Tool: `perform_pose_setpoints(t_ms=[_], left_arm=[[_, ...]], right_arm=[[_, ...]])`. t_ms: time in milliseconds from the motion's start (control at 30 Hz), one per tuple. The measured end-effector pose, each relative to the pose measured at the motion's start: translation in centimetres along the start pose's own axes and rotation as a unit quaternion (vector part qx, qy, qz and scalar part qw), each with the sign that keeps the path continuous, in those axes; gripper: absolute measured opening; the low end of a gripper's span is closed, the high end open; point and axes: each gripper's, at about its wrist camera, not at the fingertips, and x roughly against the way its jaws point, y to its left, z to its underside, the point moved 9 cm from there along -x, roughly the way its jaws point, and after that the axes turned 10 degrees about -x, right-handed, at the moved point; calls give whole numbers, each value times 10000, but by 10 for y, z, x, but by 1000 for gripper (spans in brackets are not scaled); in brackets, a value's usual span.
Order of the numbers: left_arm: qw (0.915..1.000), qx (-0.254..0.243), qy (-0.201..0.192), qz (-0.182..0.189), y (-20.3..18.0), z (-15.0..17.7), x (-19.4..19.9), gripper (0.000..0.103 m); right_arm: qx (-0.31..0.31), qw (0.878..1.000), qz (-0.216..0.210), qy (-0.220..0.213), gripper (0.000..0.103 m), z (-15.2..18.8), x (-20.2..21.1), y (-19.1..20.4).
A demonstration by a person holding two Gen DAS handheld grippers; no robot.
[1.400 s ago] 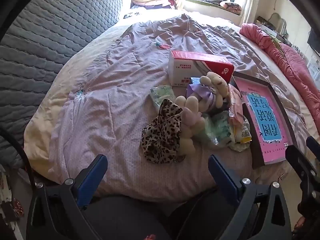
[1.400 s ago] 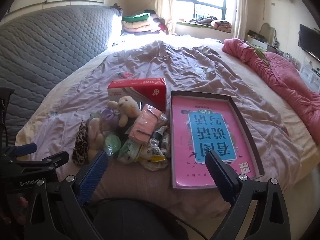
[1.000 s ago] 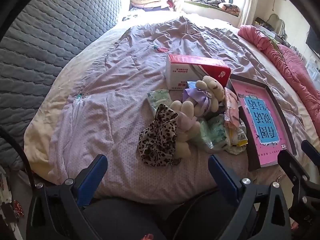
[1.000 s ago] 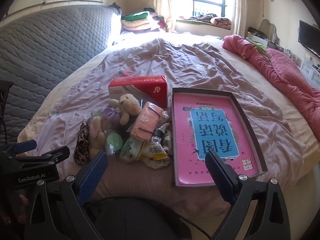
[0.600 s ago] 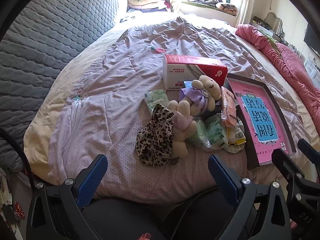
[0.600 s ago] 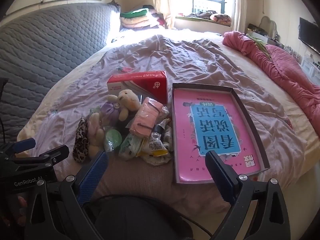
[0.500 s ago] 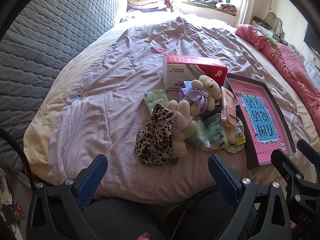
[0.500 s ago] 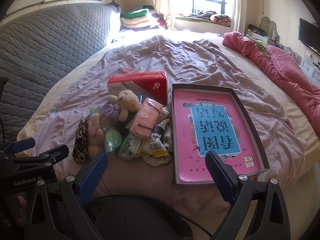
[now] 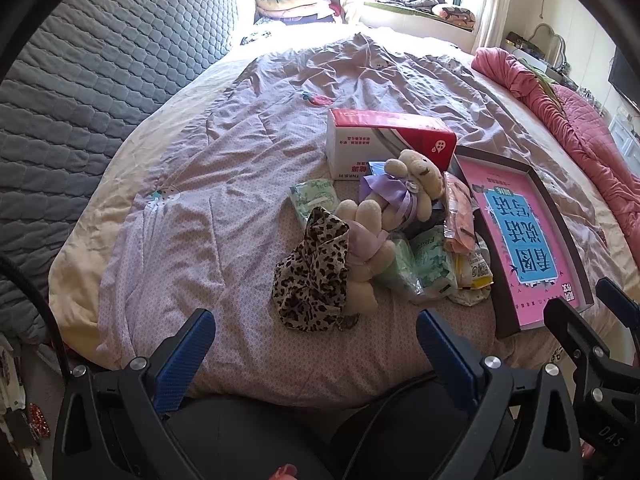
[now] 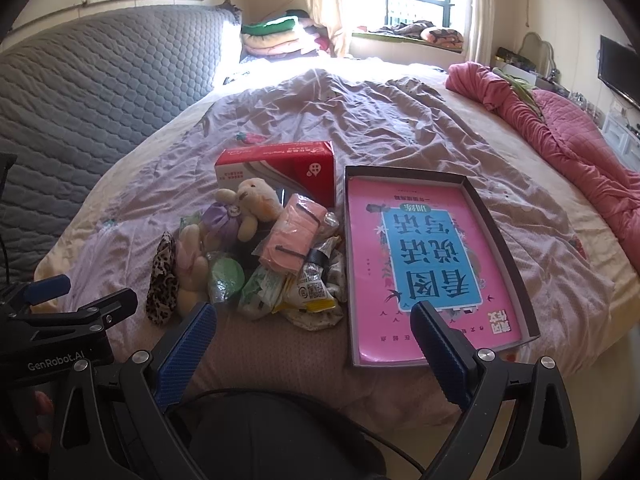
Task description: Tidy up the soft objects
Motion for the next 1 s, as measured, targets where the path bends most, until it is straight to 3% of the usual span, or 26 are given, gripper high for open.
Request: perform_pose_setpoints(t_ms=[1000], left_arm=[[10000,-47,24,49,-5,1,-5,101]], right_arm=[[-51,10000,36,71,98,1,-5,-4]])
